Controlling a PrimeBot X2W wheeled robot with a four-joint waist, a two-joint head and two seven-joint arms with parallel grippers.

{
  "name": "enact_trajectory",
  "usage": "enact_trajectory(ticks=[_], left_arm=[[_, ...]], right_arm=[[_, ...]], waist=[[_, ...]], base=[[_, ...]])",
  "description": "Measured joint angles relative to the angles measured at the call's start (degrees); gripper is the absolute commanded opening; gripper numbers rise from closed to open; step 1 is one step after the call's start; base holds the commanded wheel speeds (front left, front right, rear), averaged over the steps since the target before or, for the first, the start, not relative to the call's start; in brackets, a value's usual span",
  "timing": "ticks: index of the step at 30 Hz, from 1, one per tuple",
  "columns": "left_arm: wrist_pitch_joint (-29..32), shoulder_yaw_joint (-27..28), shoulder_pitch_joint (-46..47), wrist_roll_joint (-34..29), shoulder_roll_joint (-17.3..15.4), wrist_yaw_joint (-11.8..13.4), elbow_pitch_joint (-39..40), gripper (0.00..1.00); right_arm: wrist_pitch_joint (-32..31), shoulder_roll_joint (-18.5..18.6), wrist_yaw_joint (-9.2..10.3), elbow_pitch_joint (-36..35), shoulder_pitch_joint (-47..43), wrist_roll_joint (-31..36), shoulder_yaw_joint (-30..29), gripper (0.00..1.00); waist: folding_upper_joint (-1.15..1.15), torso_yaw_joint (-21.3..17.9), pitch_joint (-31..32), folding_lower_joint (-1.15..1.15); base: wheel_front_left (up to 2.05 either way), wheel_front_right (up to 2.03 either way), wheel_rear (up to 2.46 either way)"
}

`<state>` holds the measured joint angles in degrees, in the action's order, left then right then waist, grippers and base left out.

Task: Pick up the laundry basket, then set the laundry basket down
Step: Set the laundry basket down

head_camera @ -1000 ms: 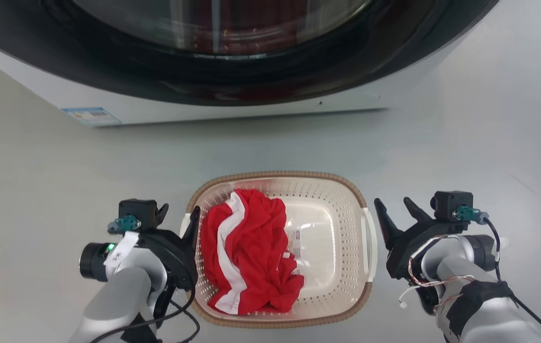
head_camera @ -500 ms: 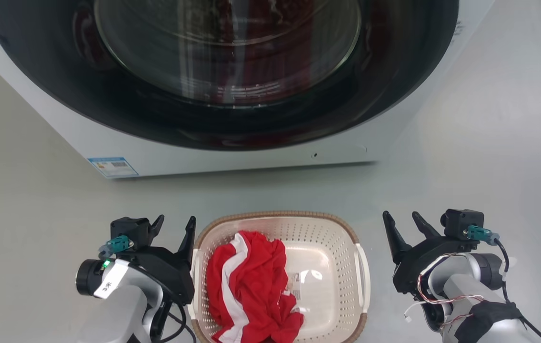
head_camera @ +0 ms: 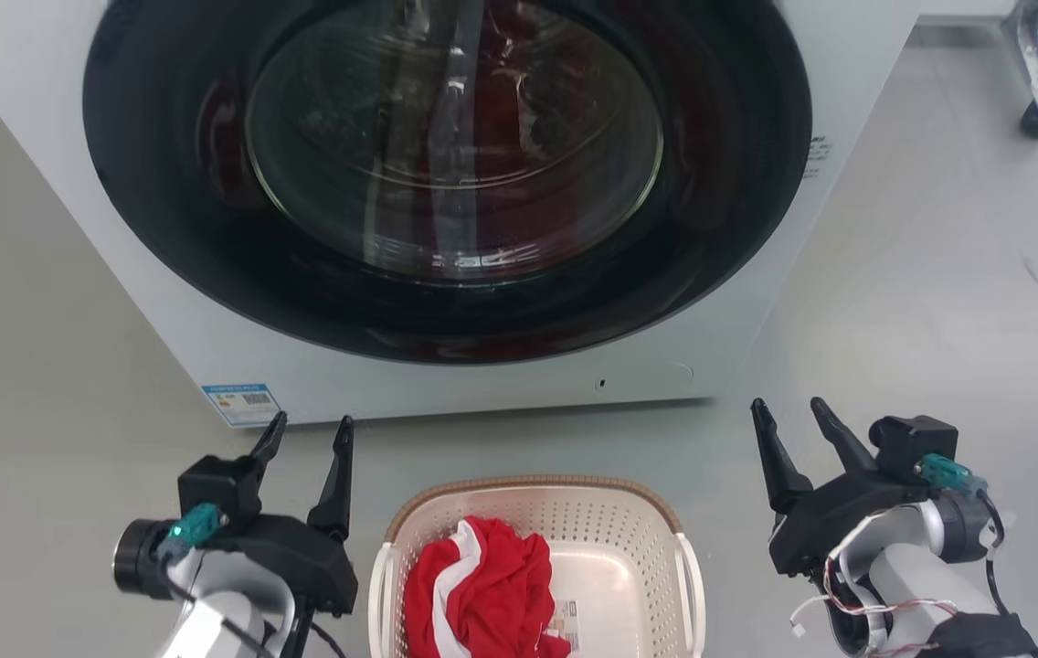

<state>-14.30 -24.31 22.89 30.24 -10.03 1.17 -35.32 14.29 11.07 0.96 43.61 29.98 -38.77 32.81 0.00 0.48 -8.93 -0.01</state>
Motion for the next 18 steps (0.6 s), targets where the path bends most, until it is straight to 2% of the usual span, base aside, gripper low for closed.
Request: enact_trajectory(ticks=[5,16,18], left_arm=[[0.0,0.9,-4.8,-2.7,-1.6,2.4,7.6,1.00],[0.0,2.6,-14.6,-5.4,-3.4,4.4,20.5,1.00],[0.0,3.1,-16.7,-5.6,-3.5,4.7,22.2,1.00]], right_arm=[[0.0,1.1,1.67,-6.4,-3.7,2.3,-1.2,1.00],[0.0,3.2,4.60,-18.8,-12.8,6.2,-3.7,1.00],[0.0,3.3,4.67,-20.8,-14.4,6.7,-4.2,1.00]], waist=[[0.00,-0.1,2.2,0.00],[0.00,-0.1,6.1,0.00],[0.00,-0.2,6.6,0.00]], base=[[0.00,0.00,0.00],[0.00,0.00,0.00],[0.00,0.00,0.00]])
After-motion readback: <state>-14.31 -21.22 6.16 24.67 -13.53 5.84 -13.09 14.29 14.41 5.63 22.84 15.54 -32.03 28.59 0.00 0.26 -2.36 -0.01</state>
